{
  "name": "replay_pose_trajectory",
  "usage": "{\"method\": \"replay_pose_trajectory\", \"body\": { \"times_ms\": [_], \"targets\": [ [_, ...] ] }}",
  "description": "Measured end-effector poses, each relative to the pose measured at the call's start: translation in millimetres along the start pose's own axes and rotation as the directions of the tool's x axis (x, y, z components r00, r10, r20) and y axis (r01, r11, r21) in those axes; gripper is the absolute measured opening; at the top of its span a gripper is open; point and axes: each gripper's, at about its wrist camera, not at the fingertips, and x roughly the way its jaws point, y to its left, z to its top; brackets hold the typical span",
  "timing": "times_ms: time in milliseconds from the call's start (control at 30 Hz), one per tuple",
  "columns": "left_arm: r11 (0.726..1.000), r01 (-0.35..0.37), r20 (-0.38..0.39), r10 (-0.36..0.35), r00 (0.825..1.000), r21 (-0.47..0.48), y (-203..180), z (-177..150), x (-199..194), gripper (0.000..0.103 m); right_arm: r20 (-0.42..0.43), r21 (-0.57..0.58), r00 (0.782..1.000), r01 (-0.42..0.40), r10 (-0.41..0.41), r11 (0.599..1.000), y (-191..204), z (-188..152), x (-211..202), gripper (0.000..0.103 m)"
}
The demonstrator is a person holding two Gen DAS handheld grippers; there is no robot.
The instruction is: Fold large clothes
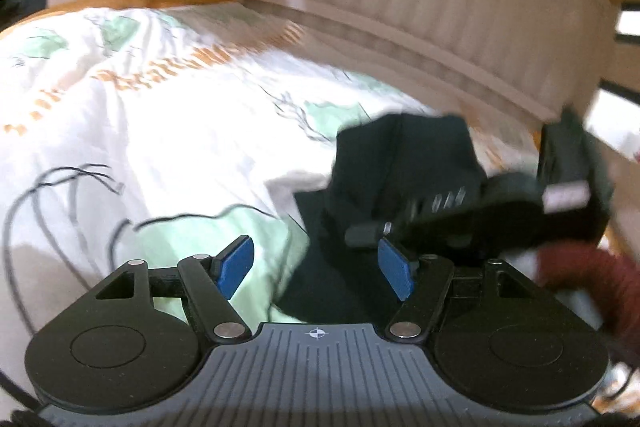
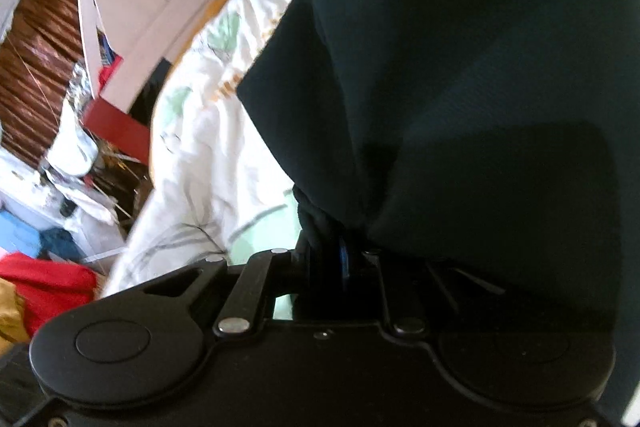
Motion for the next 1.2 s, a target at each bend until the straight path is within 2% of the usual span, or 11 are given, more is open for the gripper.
{"method": "replay_pose_trajectory", "body": {
  "times_ms": [67, 167, 267, 333, 533, 600, 733, 900, 967, 1033, 1200],
  "targets": [
    [1.000, -0.005, 0.013, 0.005, 1.000, -0.012, 1.2, 0.8, -1.3, 0.067, 0.017, -0.010, 1.000, 0.007, -0.007, 1.000, 0.5, -2.0, 7.4, 0.027],
    [1.000, 0.004, 0.005, -0.004, 1.000, -0.005, -4.6, 1.9, -1.7, 0.067, 0.065, -0.008, 0.996, -0.056, 0.057, 0.998, 0.2, -1.6, 4.5, 0.044],
    [0.999, 0.018, 0.032, -0.019, 0.999, 0.036, -11.5, 0.9, -12.3, 0.067, 0.112, 0.033, 0.977, -0.186, 0.182, 0.982, -1.1, -0.1, -11.7, 0.068],
    [0.997, 0.026, 0.064, -0.031, 0.997, 0.074, -15.4, 0.2, -20.7, 0.068, 0.141, -0.009, 0.967, -0.215, 0.214, 0.977, 9.2, 2.5, -26.1, 0.084],
    [0.973, 0.085, 0.091, -0.107, 0.990, 0.217, -50.2, -5.6, -15.1, 0.068, 0.259, -0.113, 0.931, -0.237, 0.258, 0.965, 25.3, 13.3, -86.9, 0.095],
    [0.960, 0.115, 0.074, -0.139, 0.988, 0.255, -60.1, -8.5, -6.7, 0.068, 0.314, -0.142, 0.926, -0.173, 0.210, 0.975, 21.9, 15.6, -112.2, 0.095],
    [0.943, 0.147, 0.025, -0.162, 0.986, 0.299, -71.5, -8.8, 26.9, 0.068, 0.412, -0.185, 0.911, 0.049, 0.032, 0.982, 23.1, 9.0, -138.4, 0.100],
    [0.942, 0.111, -0.085, -0.089, 0.992, 0.317, -70.2, -16.3, 75.7, 0.069, 0.489, -0.157, 0.861, 0.245, -0.140, 0.957, 14.2, -4.9, -160.2, 0.102],
    [0.947, 0.089, -0.135, -0.049, 0.990, 0.309, -60.3, -24.4, 93.8, 0.077, 0.478, -0.125, 0.849, 0.320, -0.226, 0.939, 10.8, -6.2, -157.3, 0.102],
    [0.956, 0.105, -0.149, -0.066, 0.987, 0.273, -47.4, -27.1, 102.7, 0.083, 0.455, -0.106, 0.847, 0.357, -0.274, 0.928, 4.9, -4.2, -153.8, 0.102],
    [0.955, 0.121, -0.155, -0.081, 0.985, 0.270, -42.9, -26.7, 99.9, 0.083, 0.414, -0.096, 0.863, 0.357, -0.289, 0.929, -2.8, 9.1, -131.2, 0.102]
  ]
}}
